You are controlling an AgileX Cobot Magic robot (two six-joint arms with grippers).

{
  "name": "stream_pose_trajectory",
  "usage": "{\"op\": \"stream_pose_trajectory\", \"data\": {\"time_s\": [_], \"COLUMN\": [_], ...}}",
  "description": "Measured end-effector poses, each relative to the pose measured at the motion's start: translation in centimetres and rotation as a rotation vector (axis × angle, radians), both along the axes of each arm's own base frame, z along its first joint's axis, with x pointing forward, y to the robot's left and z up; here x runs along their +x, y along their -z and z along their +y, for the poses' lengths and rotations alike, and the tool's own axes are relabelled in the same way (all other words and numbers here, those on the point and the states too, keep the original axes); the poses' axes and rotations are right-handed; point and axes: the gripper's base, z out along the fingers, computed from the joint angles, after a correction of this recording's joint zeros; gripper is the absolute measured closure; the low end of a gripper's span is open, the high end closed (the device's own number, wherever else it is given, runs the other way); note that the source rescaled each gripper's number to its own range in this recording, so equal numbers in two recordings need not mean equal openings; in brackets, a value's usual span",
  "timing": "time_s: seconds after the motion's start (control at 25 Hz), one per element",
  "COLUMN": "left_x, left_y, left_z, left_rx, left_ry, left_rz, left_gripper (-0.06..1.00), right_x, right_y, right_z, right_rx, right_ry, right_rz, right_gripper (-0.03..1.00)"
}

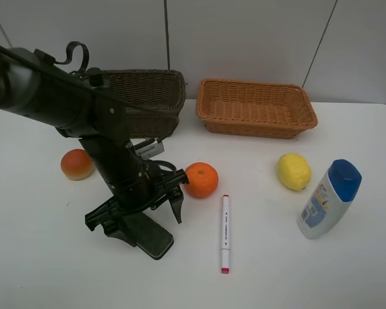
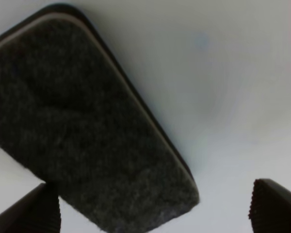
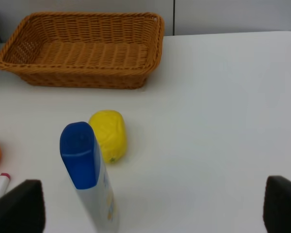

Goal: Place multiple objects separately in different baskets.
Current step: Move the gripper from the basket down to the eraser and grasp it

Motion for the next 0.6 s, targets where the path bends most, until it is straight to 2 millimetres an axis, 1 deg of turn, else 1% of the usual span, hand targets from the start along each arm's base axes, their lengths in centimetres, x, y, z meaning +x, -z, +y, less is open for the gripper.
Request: {"op": "stream_pose_trajectory", "data": {"time_s": [0.2,0.44,0.6], "left_x": [0.13,0.80,0.86], "left_y": [0.01,0.01,0.11], "left_z": [0.19,0.93,0.99], "left_rx": [0.004,0.009,0.016], "left_ry": [-0.024,-0.080,-0.115], "left_rz": [0.009,0.016,0.027], "left_gripper": [0.02,0.02,0.02], "right_x": [0.00,0.00,0.00], "right_y": [0.00,0.00,0.00], "right_z": [0.00,0.00,0.00], "right_rx": [0.000,0.000,0.000], "right_ry": [0.000,0.000,0.000], "right_rz": [0.000,0.000,0.000], "right_gripper": [-0.03,-0.03,-0.03]}}
